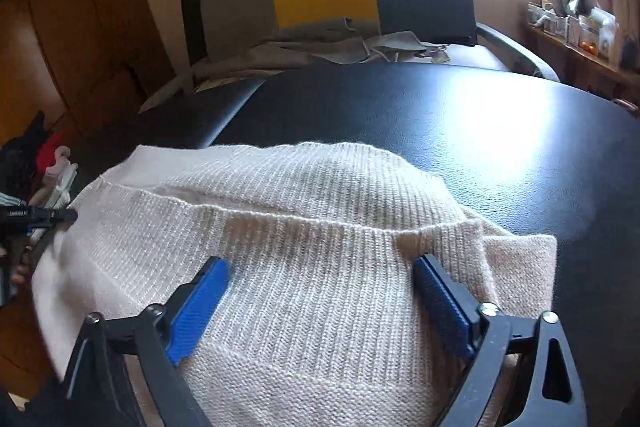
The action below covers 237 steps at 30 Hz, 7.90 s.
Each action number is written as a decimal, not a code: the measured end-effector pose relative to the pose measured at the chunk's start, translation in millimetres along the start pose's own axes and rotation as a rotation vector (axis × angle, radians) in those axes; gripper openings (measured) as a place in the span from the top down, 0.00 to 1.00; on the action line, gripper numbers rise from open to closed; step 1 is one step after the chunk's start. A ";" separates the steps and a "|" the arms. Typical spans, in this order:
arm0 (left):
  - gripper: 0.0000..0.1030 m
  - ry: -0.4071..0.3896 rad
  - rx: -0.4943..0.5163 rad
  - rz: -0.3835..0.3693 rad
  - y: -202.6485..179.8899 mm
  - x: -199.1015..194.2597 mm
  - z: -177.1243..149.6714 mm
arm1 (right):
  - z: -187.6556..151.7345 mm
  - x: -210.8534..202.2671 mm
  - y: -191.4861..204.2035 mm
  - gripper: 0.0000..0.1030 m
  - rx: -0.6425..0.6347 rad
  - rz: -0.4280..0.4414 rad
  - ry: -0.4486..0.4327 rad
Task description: Fold clothes
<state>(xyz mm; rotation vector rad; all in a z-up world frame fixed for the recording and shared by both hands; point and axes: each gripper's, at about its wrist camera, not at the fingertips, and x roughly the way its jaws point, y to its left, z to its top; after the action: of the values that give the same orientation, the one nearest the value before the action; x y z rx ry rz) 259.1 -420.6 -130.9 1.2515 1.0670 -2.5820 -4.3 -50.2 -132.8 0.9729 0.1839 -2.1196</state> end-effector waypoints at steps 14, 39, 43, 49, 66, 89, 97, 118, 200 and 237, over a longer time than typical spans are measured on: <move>0.88 0.008 -0.109 0.042 8.4 1.1 27.2 | 11.6 -4.9 11.9 0.00 -0.070 0.112 0.067; 0.89 -0.049 -0.068 -0.113 -185.3 -87.6 66.1 | 0.0 21.2 27.5 0.53 -0.231 0.210 0.122; 0.89 -0.019 -0.061 -0.131 -235.4 -46.7 64.7 | -3.9 24.5 21.0 0.50 -0.158 0.239 0.076; 0.89 0.073 0.024 -0.103 -297.5 29.8 42.8 | -7.5 26.8 6.5 0.48 -0.056 0.308 0.003; 0.88 0.231 0.053 -0.127 -319.9 139.8 5.4 | -8.5 -7.9 -18.6 0.35 -0.025 0.218 -0.044; 0.75 0.007 0.051 -0.199 -237.2 22.0 10.5 | -29.4 -96.1 -12.0 0.12 -0.034 0.182 -0.015; 0.74 0.061 0.089 -0.185 -182.3 27.3 -46.2 | 33.2 -60.6 77.9 0.00 -0.338 0.358 0.140; 0.74 0.227 0.341 -0.240 -233.4 88.7 -107.3 | -76.6 -141.7 -16.9 0.02 0.225 0.292 0.208; 0.73 0.036 0.517 -0.292 -225.9 14.5 -99.3 | -21.6 -112.5 16.5 0.63 0.020 0.082 0.034; 0.70 -0.016 0.399 0.119 -177.9 89.4 -81.7 | 86.6 121.1 125.0 0.37 -0.275 0.055 0.099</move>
<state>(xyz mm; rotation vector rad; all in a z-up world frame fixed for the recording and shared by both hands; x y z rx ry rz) 191.2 -216.5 -130.9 1.3146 0.4657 -2.7902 -15.0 -244.3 -134.4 0.9072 0.4800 -1.9350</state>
